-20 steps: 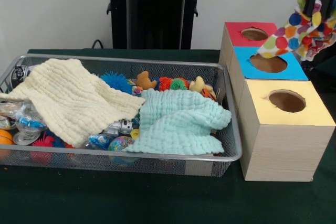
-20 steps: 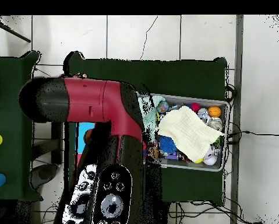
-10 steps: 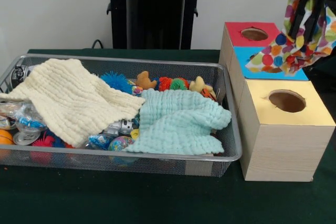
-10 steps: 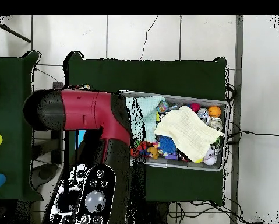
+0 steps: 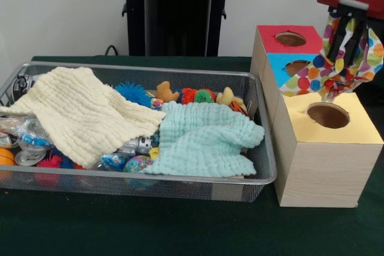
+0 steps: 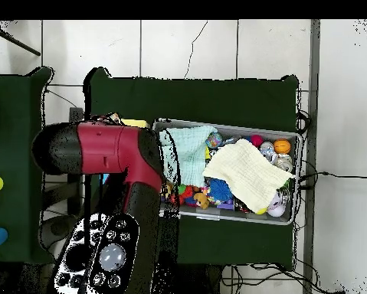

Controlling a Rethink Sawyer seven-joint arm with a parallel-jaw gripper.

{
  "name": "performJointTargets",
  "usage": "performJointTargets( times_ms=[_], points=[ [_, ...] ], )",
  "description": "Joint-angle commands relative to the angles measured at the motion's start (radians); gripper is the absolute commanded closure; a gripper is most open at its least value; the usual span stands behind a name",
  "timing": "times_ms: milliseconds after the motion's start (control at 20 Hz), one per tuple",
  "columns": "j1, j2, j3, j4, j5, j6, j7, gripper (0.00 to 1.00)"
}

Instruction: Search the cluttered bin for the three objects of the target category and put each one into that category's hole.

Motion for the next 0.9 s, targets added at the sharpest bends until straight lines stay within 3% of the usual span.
performJointTargets(
  times_ms=[50,450,900],
  points=[
    [0.030,0.067,-0.017,0.158,0.058,-0.029,0.365,1.00],
    [0.048,0.093,-0.025,0.174,0.093,-0.047,0.389,1.00],
    [0.037,0.122,0.005,0.206,0.132,-0.133,0.365,1.00]
  ],
)
